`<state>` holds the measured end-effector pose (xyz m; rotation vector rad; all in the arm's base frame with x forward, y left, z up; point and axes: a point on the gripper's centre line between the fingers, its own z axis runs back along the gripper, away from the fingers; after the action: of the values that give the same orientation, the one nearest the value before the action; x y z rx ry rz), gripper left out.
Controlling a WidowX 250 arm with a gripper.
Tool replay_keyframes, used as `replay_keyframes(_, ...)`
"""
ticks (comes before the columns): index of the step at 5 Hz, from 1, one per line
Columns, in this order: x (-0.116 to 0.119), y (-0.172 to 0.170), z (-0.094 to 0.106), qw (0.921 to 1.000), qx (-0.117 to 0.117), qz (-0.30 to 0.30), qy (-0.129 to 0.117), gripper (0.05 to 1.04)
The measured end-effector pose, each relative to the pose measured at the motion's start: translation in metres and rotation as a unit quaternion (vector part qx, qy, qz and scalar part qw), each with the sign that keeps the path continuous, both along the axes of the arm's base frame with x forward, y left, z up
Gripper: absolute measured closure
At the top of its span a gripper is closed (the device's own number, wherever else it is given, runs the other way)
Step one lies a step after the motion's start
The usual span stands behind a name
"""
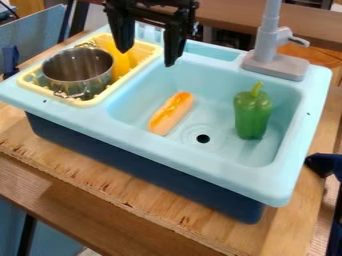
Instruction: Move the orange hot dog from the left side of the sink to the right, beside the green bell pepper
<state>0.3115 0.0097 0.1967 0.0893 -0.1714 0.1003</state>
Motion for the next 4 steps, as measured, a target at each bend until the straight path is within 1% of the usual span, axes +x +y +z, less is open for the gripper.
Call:
replay_keyframes(1, 0.001, -0.001, -0.012, 0.9998, -0.002, -0.002, 0.018, 0.083)
replay_keyframes(2, 0.008, 0.004, -0.025, 0.9992, -0.006, -0.028, 0.027, 0.083)
replay_keyframes(3, 0.015, 0.009, -0.042, 0.9981, 0.001, -0.038, 0.048, 0.083)
replay_keyframes(4, 0.021, 0.010, -0.052, 0.9974, 0.005, -0.052, 0.049, 0.083)
